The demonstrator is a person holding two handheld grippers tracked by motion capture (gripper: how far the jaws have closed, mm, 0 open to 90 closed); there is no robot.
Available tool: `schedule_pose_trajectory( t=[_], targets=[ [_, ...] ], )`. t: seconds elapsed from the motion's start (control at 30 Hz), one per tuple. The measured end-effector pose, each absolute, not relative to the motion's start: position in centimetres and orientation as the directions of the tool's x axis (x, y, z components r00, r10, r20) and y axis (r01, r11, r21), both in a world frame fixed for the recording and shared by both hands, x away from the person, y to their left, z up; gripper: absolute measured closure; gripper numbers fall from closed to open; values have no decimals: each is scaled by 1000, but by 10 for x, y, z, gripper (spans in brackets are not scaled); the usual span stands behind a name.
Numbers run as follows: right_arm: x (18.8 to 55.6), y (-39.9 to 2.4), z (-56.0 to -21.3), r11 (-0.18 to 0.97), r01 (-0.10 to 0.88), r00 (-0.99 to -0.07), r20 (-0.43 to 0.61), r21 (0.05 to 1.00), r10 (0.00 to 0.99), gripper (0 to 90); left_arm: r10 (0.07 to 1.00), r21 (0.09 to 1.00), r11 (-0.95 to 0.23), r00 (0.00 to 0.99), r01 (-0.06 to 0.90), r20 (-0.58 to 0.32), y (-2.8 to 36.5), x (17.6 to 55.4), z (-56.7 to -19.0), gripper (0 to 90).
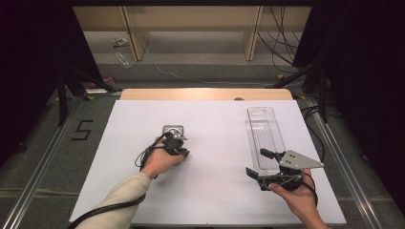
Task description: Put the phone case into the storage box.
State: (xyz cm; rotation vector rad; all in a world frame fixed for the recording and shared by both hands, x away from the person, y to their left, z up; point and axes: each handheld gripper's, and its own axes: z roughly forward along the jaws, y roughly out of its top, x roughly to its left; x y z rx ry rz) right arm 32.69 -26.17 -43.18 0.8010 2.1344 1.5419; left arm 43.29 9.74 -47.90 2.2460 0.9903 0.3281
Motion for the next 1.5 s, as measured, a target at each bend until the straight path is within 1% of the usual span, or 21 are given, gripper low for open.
schedule_pose_trajectory(
  t=[0.03,0.2,0.23,0.27,0.33,0.37,0.47,0.53,0.57,0.77,0.83,0.9,0.93,1.1,1.17,1.2,1.23,1.27,1.3,1.33,1.5],
  targets=[
    [327,-262,-432,233,222,-762,20,947,647,156,730,654,-501,683,566,-32,97,433,-479,753],
    [327,-261,-432,235,222,-761,18,946,648,157,725,685,-490,688,539,-24,104,427,-469,537],
    [327,-261,-432,234,222,-761,18,947,649,156,720,690,-494,694,528,-15,106,425,-465,537],
    [326,-261,-432,234,222,-760,17,946,650,157,714,685,-506,701,524,-9,109,422,-461,408],
    [326,-261,-432,235,223,-759,17,946,651,156,710,681,-517,705,519,3,111,420,-459,321],
    [326,-261,-432,235,223,-758,17,946,652,156,699,680,-538,714,499,29,115,417,-455,290],
    [326,-262,-432,233,223,-757,17,947,653,156,682,681,-554,730,479,40,123,413,-451,218],
    [326,-262,-432,234,222,-757,16,947,653,157,678,680,-560,734,474,47,127,412,-450,202],
    [326,-262,-432,236,222,-756,14,946,654,157,673,673,-570,738,472,53,132,411,-449,172],
    [326,-261,-432,239,224,-757,14,945,653,156,675,651,-594,733,472,84,146,411,-449,170],
    [326,-261,-432,239,225,-757,16,945,653,157,655,625,-631,748,460,111,151,411,-449,179],
    [326,-261,-432,239,226,-757,16,944,653,156,637,610,-654,761,448,123,152,411,-449,192],
    [326,-261,-432,239,226,-757,16,944,653,156,624,598,-670,771,440,131,153,411,-449,216],
    [326,-261,-433,239,229,-757,18,944,653,157,589,555,-717,793,422,159,154,412,-450,248],
    [326,-260,-433,239,229,-758,19,944,653,156,531,513,-771,826,377,191,153,411,-451,286],
    [326,-260,-433,239,229,-758,19,944,653,156,531,513,-771,826,377,191,153,411,-451,297],
    [326,-261,-433,239,229,-758,18,944,653,157,495,484,-802,844,351,208,151,410,-452,305],
    [326,-261,-433,239,229,-758,18,944,653,157,495,484,-802,844,351,208,151,410,-452,313],
    [326,-261,-433,239,228,-758,18,944,652,156,461,453,-829,859,327,224,149,410,-453,322],
    [326,-261,-433,239,228,-758,18,944,652,156,461,453,-829,859,327,224,149,410,-453,328],
    [326,-260,-433,238,230,-757,20,944,653,157,396,389,-878,882,280,258,142,409,-456,354]
  ],
)
